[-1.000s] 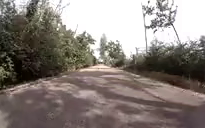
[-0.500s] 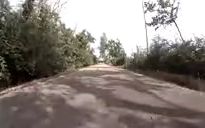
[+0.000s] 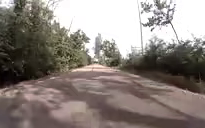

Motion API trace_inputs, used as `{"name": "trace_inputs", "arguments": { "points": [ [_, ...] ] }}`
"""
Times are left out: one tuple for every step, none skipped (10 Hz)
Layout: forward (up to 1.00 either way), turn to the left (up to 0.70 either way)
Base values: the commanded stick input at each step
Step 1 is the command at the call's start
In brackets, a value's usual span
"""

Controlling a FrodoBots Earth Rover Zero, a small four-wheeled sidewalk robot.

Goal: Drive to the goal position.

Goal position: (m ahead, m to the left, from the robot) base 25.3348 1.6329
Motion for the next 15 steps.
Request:
{"name": "trace_inputs", "arguments": {
  "points": [
    [0.7, 0.0],
    [0.7, 0.0],
    [0.7, 0.0],
    [0.7, 0.0],
    [0.7, 0.0],
    [0.7, 0.0],
    [0.7, 0.0],
    [0.7, 0.0],
    [0.7, 0.0],
    [0.7, 0.0],
    [0.7, 0.0],
    [0.7, 0.0],
    [0.7, 0.0],
    [0.7, 0.0],
    [0.7, 0.0]
  ]
}}
